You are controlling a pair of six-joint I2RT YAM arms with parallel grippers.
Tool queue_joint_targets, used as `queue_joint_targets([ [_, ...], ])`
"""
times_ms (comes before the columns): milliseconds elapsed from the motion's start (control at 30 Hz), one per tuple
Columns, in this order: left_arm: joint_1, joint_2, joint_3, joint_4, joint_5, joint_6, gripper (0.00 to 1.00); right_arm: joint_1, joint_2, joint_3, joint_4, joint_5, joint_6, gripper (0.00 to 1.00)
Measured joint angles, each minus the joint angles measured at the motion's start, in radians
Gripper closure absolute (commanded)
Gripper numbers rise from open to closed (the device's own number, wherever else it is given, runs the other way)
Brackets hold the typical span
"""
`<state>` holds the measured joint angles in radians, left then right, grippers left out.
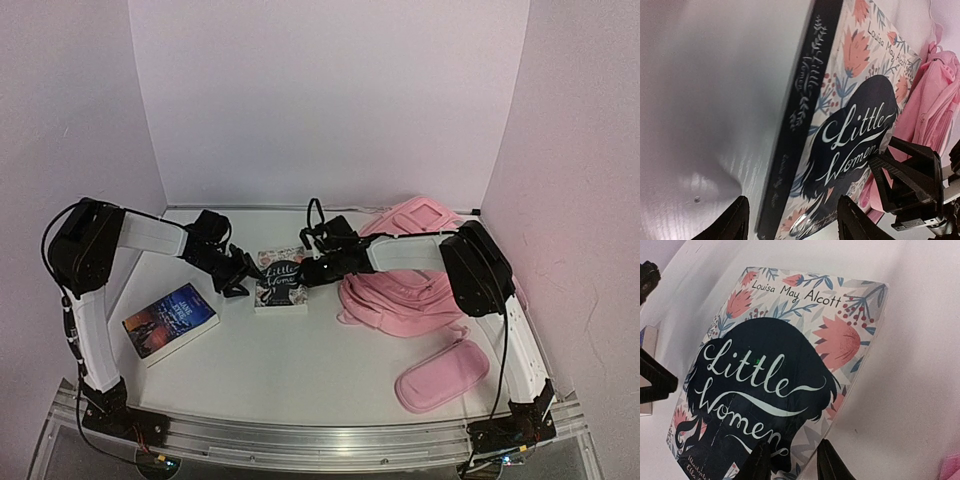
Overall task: Pack the student bag
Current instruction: Pick up the book from the center of the board.
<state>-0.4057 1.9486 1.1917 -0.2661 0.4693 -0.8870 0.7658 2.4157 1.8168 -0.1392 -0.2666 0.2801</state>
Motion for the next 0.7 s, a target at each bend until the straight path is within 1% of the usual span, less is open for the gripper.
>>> queue_joint_targets([
  [67,-0.001,0.02,-0.018,0.06,0.042,-0.013,0.36,0.0,0.0,0.0,0.0,-0.022,-0.004,0.76],
  [133,-0.001,0.044,-0.024,0.122,0.092,-0.021,0.36,0.0,0.0,0.0,-0.001,-0.037,-0.01,0.78],
  [233,0.022,0.065,-0.032,0.177,0.174,-0.03,0.37,-0.003,0.0,0.001,-0.006,-0.041,-0.017,0.84],
  [333,0.047,0.09,-0.051,0.282,0.252,-0.038,0.41,-0.009,0.0,0.003,-0.011,-0.043,-0.022,0.89],
  [433,0.043,0.112,-0.061,0.374,0.288,-0.033,0.46,-0.013,0.002,0.008,-0.014,-0.056,-0.025,0.92],
  [533,0.025,0.117,-0.07,0.42,0.304,-0.03,0.48,-0.016,0.007,0.016,-0.022,-0.068,-0.026,0.94],
  [600,0.012,0.117,-0.074,0.451,0.313,-0.031,0.53,-0.018,0.009,0.024,-0.031,-0.073,-0.025,0.95],
  [700,-0.006,0.117,-0.084,0.483,0.317,-0.046,0.66,-0.022,0.012,0.031,-0.04,-0.084,-0.025,0.95],
])
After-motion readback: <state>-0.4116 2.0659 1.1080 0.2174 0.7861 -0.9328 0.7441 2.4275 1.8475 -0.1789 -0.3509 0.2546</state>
